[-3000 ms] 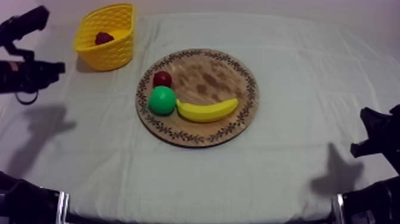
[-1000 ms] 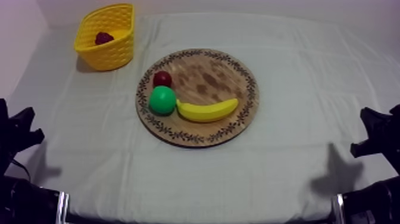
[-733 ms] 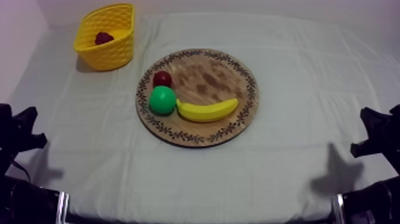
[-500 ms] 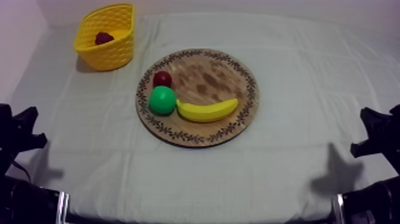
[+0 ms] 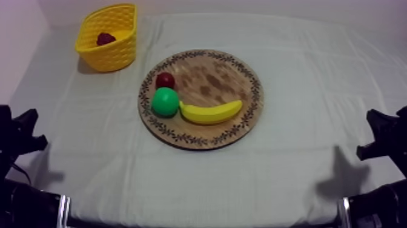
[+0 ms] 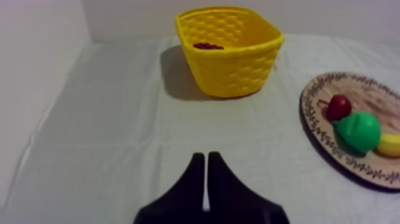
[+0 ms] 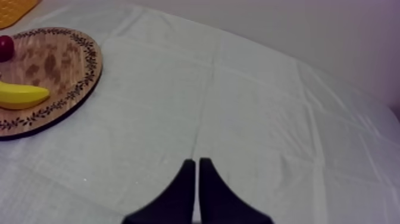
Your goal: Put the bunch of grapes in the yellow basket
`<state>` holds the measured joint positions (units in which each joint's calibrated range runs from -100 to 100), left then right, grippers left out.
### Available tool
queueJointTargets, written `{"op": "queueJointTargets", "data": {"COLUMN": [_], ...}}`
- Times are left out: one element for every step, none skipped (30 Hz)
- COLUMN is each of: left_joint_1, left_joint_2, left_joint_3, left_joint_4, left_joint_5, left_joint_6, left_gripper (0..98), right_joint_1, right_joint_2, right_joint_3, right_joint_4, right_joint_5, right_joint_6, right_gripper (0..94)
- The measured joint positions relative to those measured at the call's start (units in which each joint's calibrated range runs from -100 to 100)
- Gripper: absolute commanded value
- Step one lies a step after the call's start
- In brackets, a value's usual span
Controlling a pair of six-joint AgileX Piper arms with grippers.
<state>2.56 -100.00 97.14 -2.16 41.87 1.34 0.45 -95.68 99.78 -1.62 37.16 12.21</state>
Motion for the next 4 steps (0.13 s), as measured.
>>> {"op": "queueJointTargets", "data": {"left_joint_1": [0.0, -0.02, -0.05, -0.05], "left_joint_2": [0.0, 0.0, 0.0, 0.0], "left_joint_3": [-0.06, -0.06, -0.06, -0.06], "left_joint_4": [-0.06, -0.12, -0.12, -0.13], "left_joint_5": [0.0, 0.08, 0.26, 0.27], "left_joint_6": [-0.53, -1.34, -1.71, -1.96], "left_gripper": [0.0, 0.0, 0.0, 0.0], "right_joint_1": [0.0, 0.0, 0.0, 0.0], "right_joint_2": [0.0, 0.0, 0.0, 0.0], "right_joint_3": [0.0, 0.0, 0.0, 0.0], "right_joint_4": [0.0, 0.0, 0.0, 0.0], "right_joint_5": [0.0, 0.0, 0.0, 0.0], "right_joint_6": [0.0, 0.0, 0.0, 0.0], "right_gripper": [0.5, 0.5, 0.5, 0.5]}}
